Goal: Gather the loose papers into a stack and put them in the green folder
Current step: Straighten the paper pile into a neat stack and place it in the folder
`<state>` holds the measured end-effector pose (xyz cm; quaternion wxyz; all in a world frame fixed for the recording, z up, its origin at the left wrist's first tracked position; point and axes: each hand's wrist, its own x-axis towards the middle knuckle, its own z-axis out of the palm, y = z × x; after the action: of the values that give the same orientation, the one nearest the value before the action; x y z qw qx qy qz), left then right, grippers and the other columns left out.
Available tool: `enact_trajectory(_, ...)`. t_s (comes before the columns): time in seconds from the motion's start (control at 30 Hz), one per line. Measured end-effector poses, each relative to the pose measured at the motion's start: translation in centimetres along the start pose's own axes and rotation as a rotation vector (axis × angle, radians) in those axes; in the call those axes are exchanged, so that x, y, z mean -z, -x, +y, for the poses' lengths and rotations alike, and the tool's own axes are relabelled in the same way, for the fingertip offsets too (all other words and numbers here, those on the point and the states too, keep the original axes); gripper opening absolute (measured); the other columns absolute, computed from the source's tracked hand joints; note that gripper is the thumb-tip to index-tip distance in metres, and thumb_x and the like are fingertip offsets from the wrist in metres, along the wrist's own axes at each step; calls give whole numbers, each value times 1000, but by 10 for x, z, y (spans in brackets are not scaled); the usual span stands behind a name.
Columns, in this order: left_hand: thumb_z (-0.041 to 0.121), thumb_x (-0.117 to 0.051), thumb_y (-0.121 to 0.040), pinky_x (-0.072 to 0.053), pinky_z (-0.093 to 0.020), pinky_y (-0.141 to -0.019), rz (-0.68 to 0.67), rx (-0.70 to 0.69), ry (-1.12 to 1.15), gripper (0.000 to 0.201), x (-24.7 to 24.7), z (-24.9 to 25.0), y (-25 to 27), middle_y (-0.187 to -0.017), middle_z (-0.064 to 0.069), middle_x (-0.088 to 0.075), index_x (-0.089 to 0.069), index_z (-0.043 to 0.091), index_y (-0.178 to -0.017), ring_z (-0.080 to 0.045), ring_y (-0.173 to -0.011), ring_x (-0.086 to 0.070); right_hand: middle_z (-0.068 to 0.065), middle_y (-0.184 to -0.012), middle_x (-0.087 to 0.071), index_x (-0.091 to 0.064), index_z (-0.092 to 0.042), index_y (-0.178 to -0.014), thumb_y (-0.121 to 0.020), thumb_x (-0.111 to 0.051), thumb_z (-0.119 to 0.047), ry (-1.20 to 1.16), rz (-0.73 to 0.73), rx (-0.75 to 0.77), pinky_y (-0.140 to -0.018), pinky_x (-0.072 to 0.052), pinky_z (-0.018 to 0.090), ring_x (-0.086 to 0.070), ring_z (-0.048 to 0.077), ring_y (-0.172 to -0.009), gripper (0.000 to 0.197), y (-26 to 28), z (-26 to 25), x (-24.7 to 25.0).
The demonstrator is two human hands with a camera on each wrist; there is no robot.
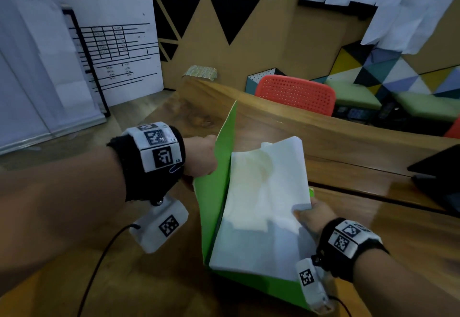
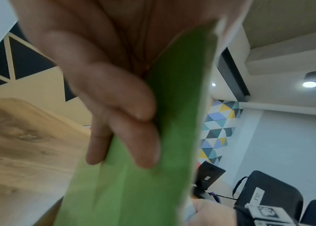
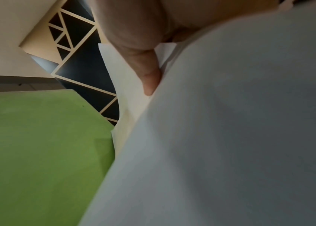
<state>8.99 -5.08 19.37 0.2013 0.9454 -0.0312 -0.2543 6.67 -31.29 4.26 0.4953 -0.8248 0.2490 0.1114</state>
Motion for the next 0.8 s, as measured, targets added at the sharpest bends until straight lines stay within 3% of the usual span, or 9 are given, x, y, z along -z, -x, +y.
enact_trajectory(0.1,0,-43,-86,-41,-27,-45,-21,-11,77,39,-12,-6,12,-92,-18,-53,-33,-6,-123,-25,-63,-53,23,-105,-67,-59,-9,-101,-79,-64,-4,-15,-14,-45,-93,-50,51,-63,40,-98,23,10,16,-9)
enact_trajectory(0.17,3,-47,-84,-49,-33,-47,-80,3,124,45,-19,-9,18,-95,-17,-55,-33,-1,-127,-29,-70,-58,24,-102,-67,-59,-7,-101,-77,-63,-3,-7,-4,-60,-89,-52,51,-64,40,-95,24,18,24,-16)
enact_trajectory(0.27,23,-57,-85,-59,-44,-75,-121,45,163,58,-27,-10,25,-118,-14,-58,-29,16,-136,-30,-91,-65,25,-101,-66,-59,-4,-101,-78,-59,-3,-23,0,-74,-87,-53,52,-64,40,-94,23,24,35,-28)
enact_trajectory(0.37,27,-57,-88,-58,-35,-60,-125,83,352,62,-28,-9,24,-116,-13,-59,-24,29,-139,-25,-62,-63,24,-102,-67,-59,-2,-108,-79,-59,-7,-36,-29,-80,-89,-53,51,-64,40,-95,29,29,38,-36)
enact_trajectory(0.47,17,-55,-88,-58,-33,-55,-71,96,315,69,-27,-9,19,-114,-17,-61,-18,37,-143,-26,-64,-63,23,-101,-67,-57,-9,-100,-80,-60,0,-80,-82,-96,-89,-52,50,-64,41,-95,22,35,35,-34)
enact_trajectory(0.57,11,-46,-87,-55,-35,-55,-58,93,239,56,-30,-12,14,-106,-22,-63,-27,25,-138,-30,-70,-62,22,-100,-66,-57,-10,-97,-79,-62,1,-112,-80,-114,-93,-50,52,-63,40,-96,21,32,37,-28)
enact_trajectory(0.63,13,-45,-86,-56,-42,-68,-25,76,155,54,-30,-15,10,-106,-18,-61,-29,15,-136,-32,-85,-64,22,-99,-66,-59,-6,-107,-80,-60,2,-125,-49,-118,-93,-50,52,-63,40,-96,27,26,41,-27)
enact_trajectory(0.7,17,-46,-79,-56,-48,-81,-24,48,113,62,-28,-16,9,-108,-15,-61,-28,14,-138,-32,-93,-65,23,-101,-66,-58,-3,-115,-82,-56,4,-121,-42,-124,-94,-50,51,-62,40,-98,34,22,44,-29)
enact_trajectory(0.8,20,-46,-69,-56,-51,-82,-43,-7,108,66,-26,-17,6,-105,-15,-62,-32,16,-134,-33,-93,-66,22,-102,-66,-58,-3,-115,-81,-58,6,-102,-61,-139,-92,-51,47,-63,39,-100,36,19,45,-34)
